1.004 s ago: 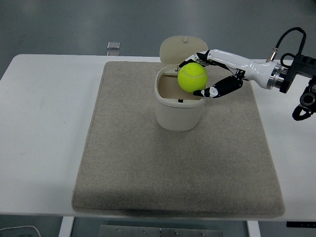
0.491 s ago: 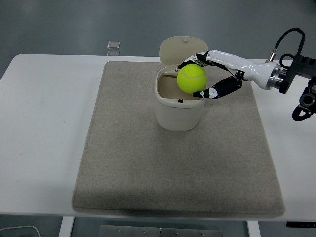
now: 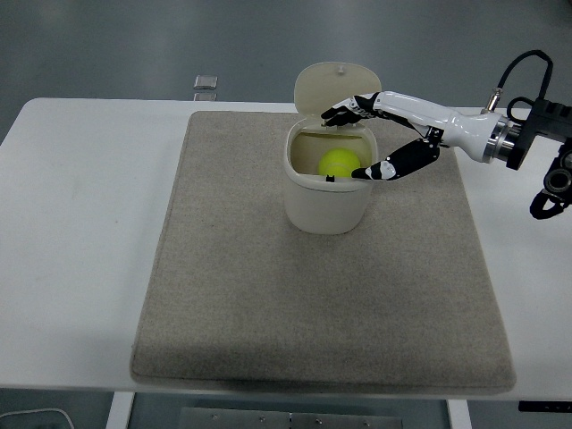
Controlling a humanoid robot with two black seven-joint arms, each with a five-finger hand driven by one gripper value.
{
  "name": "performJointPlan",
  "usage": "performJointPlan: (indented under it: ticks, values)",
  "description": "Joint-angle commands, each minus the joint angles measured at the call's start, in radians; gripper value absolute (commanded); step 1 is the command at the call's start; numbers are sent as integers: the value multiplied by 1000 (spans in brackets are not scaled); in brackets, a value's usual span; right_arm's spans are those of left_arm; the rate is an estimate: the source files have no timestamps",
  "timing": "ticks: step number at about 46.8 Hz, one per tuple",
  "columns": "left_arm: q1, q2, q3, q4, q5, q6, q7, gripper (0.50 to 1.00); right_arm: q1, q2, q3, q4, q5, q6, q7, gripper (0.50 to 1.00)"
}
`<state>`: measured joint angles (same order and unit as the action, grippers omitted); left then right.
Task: Pick up the tennis ball and place it in the box.
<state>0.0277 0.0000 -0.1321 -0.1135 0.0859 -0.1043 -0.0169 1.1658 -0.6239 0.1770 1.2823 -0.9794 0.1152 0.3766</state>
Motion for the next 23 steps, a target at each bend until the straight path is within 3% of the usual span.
performJointPlan:
  ticks: [1, 4, 14, 23]
  values:
    - [0, 0, 0, 0, 0, 0, 0, 992, 2, -7, 1, 3, 39, 15, 1, 862]
    - [0, 0, 0, 0, 0, 0, 0, 992, 3, -14, 1, 3, 97, 49, 1, 897]
    - [0, 0, 0, 0, 0, 0, 0, 992, -1, -82, 1, 2, 228, 188, 1, 899]
    - [0, 0, 0, 0, 0, 0, 0, 992, -18, -106, -4, -17, 327, 218, 1, 899]
